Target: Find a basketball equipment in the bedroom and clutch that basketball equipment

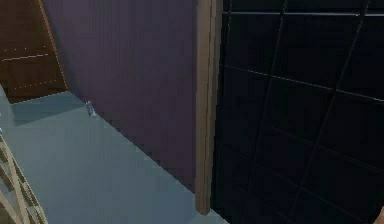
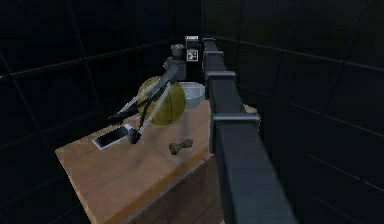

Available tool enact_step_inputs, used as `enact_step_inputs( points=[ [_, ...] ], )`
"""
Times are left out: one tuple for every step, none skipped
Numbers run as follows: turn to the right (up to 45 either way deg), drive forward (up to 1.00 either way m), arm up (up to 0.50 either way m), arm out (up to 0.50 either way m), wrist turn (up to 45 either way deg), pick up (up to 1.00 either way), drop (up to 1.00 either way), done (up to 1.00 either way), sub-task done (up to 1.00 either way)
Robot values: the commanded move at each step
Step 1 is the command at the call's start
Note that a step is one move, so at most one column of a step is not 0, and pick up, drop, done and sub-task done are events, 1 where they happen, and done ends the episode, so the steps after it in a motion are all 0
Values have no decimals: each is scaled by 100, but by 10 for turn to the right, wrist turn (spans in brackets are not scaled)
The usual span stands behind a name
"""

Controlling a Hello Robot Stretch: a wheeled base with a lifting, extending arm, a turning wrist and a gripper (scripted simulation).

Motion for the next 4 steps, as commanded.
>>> enact_step_inputs(
  points=[
    [0, 0, 0, 0, 450, 0, 0, 0, 0],
    [0, 0, 0, 0, 450, 0, 0, 0, 0],
    [0, 0, 0, 0, 180, 0, 0, 0, 0],
    [0, 0, -14, 0, 0, 0, 0, 0, 0]
  ],
)
